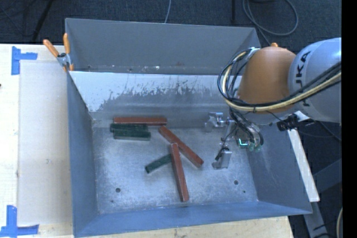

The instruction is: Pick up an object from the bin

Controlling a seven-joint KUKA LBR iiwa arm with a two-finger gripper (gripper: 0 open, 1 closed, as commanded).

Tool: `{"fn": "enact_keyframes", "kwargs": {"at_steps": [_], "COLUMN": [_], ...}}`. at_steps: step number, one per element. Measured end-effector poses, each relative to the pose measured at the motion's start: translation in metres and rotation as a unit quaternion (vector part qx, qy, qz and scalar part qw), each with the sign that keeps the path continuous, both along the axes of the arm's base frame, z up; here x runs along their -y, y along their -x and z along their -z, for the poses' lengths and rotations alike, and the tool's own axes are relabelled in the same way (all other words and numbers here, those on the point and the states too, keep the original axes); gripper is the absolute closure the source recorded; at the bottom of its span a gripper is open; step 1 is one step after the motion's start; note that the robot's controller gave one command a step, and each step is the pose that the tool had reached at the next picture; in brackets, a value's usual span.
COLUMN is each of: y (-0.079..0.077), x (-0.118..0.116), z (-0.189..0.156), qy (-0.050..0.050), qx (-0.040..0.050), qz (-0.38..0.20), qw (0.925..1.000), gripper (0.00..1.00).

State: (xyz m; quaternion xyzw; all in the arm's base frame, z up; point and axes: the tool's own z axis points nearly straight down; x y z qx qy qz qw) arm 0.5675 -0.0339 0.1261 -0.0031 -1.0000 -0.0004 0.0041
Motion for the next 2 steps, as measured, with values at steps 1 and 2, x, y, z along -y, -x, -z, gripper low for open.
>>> {"fn": "enact_keyframes", "kwargs": {"at_steps": [1,2], "y": [-0.002,0.000], "x": [0.000,-0.019], "z": [-0.004,0.028], "qy": [0.000,0.001], "qx": [0.0035,0.0067], "qz": [0.000,0.076], "qw": [1.0000,0.9971], "gripper": [0.00,0.00]}}
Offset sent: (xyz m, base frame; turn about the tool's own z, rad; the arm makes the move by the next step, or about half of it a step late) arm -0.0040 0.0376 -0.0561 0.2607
